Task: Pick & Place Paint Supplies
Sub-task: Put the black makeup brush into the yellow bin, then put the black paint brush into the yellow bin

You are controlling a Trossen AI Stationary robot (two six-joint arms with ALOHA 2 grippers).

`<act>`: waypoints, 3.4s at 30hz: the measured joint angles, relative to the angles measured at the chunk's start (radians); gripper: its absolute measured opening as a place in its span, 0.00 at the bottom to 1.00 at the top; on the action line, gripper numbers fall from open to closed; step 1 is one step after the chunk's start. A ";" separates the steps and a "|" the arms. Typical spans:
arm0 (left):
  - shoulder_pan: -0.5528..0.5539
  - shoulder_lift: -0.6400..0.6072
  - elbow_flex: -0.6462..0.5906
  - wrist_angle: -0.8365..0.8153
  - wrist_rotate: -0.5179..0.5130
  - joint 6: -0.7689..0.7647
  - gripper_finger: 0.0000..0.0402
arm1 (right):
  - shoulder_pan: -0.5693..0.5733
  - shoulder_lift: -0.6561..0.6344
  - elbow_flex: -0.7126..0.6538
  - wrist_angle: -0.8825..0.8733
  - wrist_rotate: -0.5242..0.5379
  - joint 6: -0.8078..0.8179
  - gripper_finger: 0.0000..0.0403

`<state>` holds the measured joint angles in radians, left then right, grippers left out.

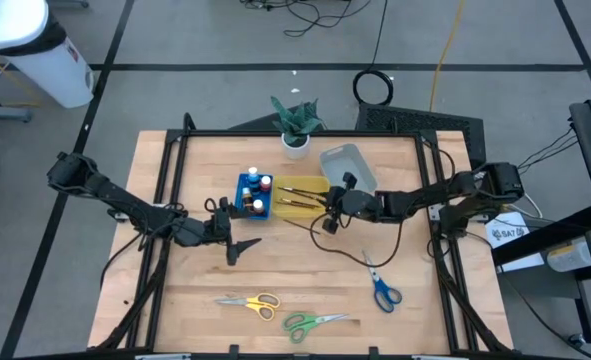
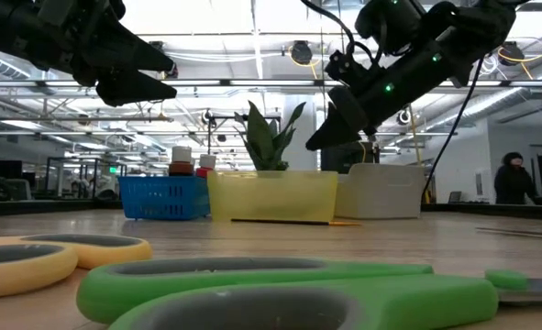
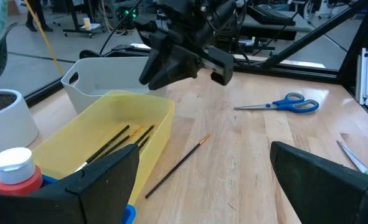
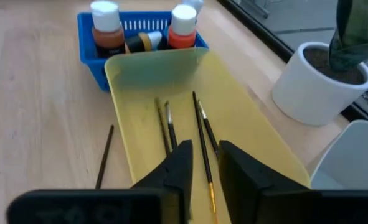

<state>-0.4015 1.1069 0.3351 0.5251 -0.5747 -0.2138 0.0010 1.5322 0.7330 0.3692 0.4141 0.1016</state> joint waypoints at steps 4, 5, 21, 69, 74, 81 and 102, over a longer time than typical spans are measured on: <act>0.000 0.000 0.000 -0.001 0.000 -0.002 0.94 | 0.002 0.000 0.000 0.007 0.000 0.026 0.23; 0.000 0.000 0.000 -0.001 0.000 -0.002 0.94 | 0.010 0.000 0.000 0.012 -0.001 0.029 0.24; 0.000 0.000 0.000 -0.001 0.000 -0.010 0.94 | 0.280 0.000 -0.027 0.095 -0.157 0.063 0.29; 0.000 0.000 0.000 -0.006 0.000 -0.010 0.94 | 0.189 0.282 -0.040 -0.059 -0.129 0.227 0.29; 0.000 0.000 0.000 -0.006 0.000 -0.010 0.94 | 0.184 0.283 -0.041 -0.104 -0.151 0.224 0.18; 0.000 0.000 0.000 -0.006 0.000 -0.010 0.94 | 0.146 0.283 -0.042 -0.192 -0.241 0.223 0.02; 0.000 0.000 0.000 -0.008 0.000 -0.009 0.94 | 0.217 0.077 -0.045 -0.120 -0.198 0.139 0.00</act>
<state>-0.4015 1.1072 0.3351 0.5167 -0.5743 -0.2230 0.2179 1.6094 0.6877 0.2488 0.2163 0.2402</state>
